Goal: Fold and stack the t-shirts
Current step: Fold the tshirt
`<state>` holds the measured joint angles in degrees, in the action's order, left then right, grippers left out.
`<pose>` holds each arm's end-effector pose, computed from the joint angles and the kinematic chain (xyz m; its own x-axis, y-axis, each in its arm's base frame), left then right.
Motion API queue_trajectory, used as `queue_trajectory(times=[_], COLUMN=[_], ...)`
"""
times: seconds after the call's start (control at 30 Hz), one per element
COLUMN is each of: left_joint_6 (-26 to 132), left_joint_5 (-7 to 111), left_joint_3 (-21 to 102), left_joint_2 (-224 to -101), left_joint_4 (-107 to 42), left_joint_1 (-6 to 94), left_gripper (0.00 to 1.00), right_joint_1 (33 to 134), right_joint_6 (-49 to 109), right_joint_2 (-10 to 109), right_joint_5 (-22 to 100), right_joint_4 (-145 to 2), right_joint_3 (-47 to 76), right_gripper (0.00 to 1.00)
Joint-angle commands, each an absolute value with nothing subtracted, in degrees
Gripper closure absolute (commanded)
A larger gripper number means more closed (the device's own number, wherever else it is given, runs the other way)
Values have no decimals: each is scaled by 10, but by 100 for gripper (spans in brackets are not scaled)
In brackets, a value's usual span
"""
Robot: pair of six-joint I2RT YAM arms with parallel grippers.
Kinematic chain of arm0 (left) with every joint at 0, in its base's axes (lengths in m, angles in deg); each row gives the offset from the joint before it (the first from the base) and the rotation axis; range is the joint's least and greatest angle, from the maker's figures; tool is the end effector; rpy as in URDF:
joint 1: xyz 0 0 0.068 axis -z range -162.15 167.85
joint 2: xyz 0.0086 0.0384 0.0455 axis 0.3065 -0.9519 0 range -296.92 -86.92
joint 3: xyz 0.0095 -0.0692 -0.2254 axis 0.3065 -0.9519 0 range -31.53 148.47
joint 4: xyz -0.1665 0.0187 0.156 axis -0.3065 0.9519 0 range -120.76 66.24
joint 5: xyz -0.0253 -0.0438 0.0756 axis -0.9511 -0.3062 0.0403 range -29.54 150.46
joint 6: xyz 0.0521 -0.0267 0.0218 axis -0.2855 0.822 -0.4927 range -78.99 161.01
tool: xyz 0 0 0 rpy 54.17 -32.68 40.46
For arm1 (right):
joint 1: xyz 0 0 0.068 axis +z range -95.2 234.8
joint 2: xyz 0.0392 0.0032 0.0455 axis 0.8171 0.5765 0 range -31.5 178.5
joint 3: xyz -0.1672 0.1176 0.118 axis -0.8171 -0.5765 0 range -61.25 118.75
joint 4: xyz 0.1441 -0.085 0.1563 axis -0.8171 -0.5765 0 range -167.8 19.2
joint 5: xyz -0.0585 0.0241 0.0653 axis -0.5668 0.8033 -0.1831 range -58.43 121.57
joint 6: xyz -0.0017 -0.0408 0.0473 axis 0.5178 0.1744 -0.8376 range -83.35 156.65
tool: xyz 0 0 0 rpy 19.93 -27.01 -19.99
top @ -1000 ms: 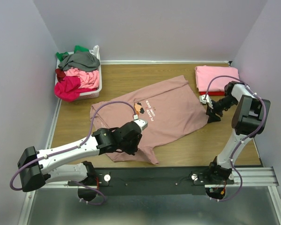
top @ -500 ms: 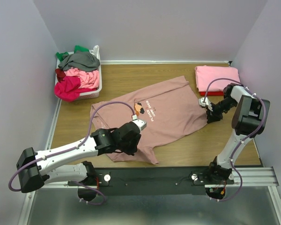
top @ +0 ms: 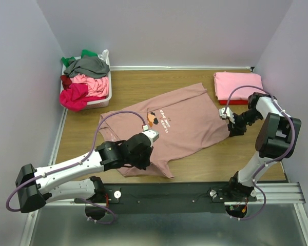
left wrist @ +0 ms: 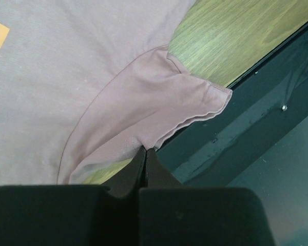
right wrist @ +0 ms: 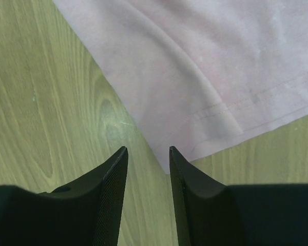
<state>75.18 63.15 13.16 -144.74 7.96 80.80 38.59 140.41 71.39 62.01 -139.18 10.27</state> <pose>0.0897 -0.1708 0.2197 -0.7882 0.3098 -0.5318 0.5243 0.7906 -0.3164 0.2578 -0.0499 0.1621 -0.0886 -0.8464 -0.5252 -0.9961 0.0759 0.0457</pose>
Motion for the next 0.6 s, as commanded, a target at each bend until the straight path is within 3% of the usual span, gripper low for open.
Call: queue_trajectory(times=[0.0, 0.57], left_joint_6=[760, 758], left_joint_5=[625, 622], left_joint_3=[127, 127], left_joint_2=[-1428, -1437], left_joint_4=[81, 78], left_joint_1=[805, 806], left_gripper=[100, 100], right_joint_1=[374, 373], right_joint_6=[1396, 1383], right_joint_2=[700, 759], right_joint_5=[611, 679], right_joint_4=[-1386, -1364], right_joint_3=[89, 109], right_gripper=[55, 49])
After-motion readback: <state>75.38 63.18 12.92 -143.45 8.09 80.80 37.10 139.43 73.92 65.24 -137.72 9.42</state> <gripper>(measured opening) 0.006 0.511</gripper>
